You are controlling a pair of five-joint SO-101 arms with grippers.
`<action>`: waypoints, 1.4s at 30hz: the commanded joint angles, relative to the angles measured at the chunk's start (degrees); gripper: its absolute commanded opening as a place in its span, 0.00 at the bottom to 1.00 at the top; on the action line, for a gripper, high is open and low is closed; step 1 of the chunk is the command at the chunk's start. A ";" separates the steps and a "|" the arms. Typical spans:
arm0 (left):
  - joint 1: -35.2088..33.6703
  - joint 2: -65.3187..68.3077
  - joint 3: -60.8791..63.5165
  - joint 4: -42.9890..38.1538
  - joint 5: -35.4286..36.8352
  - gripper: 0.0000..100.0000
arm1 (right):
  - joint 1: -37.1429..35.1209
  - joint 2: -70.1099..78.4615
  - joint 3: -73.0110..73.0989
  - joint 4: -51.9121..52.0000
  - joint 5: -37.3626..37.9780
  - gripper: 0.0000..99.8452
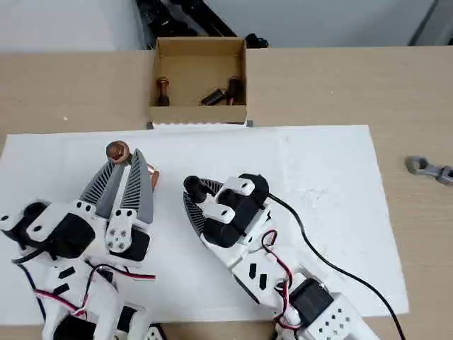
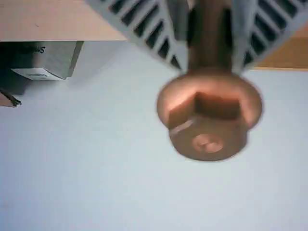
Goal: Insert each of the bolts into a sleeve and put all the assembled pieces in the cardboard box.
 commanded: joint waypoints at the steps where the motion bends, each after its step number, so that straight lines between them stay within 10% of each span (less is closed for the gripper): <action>1: 2.99 -0.79 -0.48 -1.41 0.53 0.00 | -0.13 -1.01 0.00 -1.36 -0.70 0.00; 42: 10.55 8.62 1.63 -4.40 2.99 0.01 | -0.48 -1.01 1.49 -1.45 -1.67 0.00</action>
